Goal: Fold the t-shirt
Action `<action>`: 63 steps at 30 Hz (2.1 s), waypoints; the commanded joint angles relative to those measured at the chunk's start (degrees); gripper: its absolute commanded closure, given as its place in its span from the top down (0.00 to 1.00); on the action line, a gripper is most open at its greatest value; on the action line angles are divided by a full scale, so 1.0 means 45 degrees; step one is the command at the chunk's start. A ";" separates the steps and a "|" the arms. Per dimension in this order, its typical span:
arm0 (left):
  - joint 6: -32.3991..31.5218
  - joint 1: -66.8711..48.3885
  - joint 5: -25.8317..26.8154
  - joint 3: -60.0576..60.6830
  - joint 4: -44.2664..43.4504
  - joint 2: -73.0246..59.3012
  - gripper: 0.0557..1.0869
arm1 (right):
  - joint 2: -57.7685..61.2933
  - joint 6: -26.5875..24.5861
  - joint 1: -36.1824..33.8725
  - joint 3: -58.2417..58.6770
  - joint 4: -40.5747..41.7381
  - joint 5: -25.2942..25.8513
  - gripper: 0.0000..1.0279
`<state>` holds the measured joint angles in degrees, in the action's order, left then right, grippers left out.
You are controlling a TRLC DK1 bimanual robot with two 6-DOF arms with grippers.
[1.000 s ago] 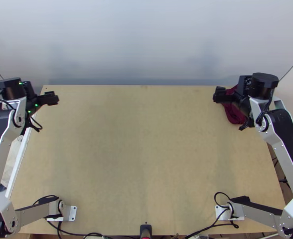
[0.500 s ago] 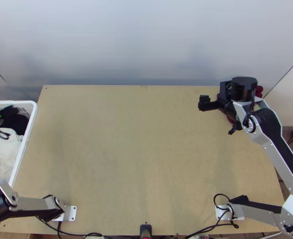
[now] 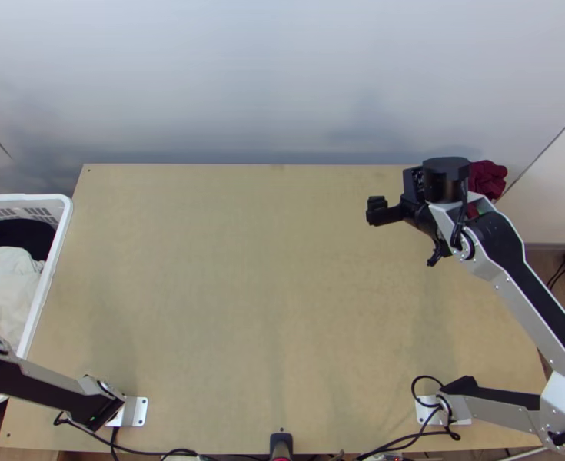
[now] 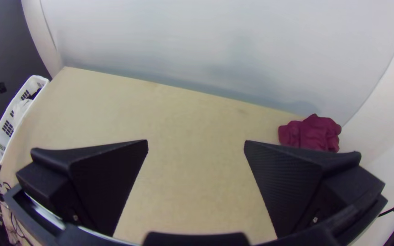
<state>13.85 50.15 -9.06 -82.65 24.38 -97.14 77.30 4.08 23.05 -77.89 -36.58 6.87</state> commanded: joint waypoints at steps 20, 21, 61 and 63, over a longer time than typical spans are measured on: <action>0.0888 0.1629 -0.1600 -0.5949 0.0305 -0.7885 0.95 | -0.1025 -0.0027 0.0308 0.1800 -0.0368 0.0035 0.95; 0.0888 0.1629 -0.1600 -0.6125 0.0305 -0.8042 0.95 | -0.1025 -0.0027 0.0327 0.1820 -0.0387 0.0035 0.95; -0.1182 0.1277 0.2091 -1.0422 0.5441 -0.4292 0.04 | -0.0810 -0.0086 0.0191 0.2250 -0.0075 0.0035 0.95; -0.1163 0.1199 0.2033 -1.0481 0.5207 -0.3940 0.04 | -0.0947 -0.0086 0.0171 0.2367 -0.0075 0.0035 0.95</action>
<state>8.99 56.49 0.43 -125.01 47.83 -120.14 73.93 3.62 23.88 -68.01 -36.99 7.01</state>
